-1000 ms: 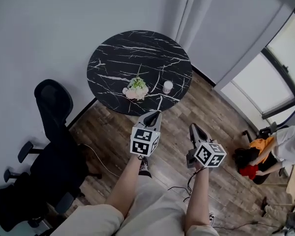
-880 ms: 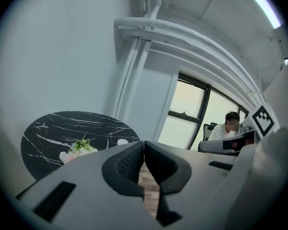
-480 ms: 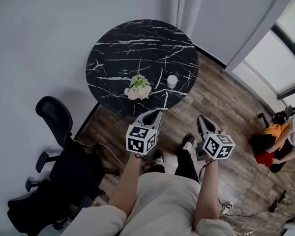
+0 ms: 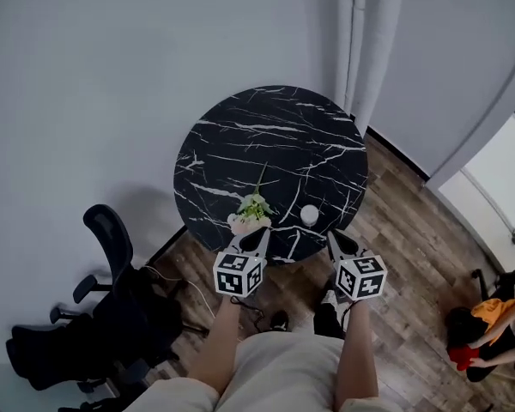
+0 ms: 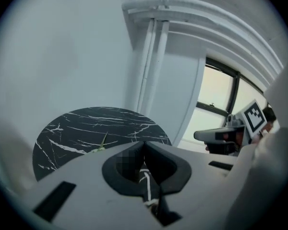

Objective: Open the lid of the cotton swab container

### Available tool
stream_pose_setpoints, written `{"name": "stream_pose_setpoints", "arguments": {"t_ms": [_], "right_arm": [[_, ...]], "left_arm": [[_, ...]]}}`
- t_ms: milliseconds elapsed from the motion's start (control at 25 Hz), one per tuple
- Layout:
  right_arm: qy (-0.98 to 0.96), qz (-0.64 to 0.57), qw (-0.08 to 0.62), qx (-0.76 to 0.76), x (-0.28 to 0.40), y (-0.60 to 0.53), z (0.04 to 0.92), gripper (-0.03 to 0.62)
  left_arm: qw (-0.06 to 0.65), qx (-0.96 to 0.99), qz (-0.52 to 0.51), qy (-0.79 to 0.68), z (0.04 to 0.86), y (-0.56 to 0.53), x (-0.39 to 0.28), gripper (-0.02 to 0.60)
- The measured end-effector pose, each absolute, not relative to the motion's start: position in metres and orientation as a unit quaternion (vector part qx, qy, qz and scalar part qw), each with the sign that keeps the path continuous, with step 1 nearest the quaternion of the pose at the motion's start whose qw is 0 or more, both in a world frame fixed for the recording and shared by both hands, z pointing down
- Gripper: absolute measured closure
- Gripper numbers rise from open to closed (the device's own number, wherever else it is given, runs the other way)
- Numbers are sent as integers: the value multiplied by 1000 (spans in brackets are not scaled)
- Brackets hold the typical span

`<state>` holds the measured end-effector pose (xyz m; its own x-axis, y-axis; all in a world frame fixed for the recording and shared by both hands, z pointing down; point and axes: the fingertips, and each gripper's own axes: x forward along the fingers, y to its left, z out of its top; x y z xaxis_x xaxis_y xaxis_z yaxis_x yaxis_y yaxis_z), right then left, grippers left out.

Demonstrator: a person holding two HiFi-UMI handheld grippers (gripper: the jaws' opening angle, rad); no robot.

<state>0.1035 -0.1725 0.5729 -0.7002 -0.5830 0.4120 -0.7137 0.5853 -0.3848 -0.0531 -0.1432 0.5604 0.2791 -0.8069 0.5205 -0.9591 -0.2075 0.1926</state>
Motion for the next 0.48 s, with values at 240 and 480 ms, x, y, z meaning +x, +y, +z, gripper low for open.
{"name": "stream_pose_setpoints", "arguments": {"t_ms": [240, 480], "right_arm": [[-904, 219, 173, 323, 131, -234, 573, 559], [-911, 213, 204, 288, 116, -246, 597, 559]], "left_arm": [[256, 740, 150, -604, 565, -202, -9, 560], [255, 731, 186, -606, 586, -213, 2, 560]]}}
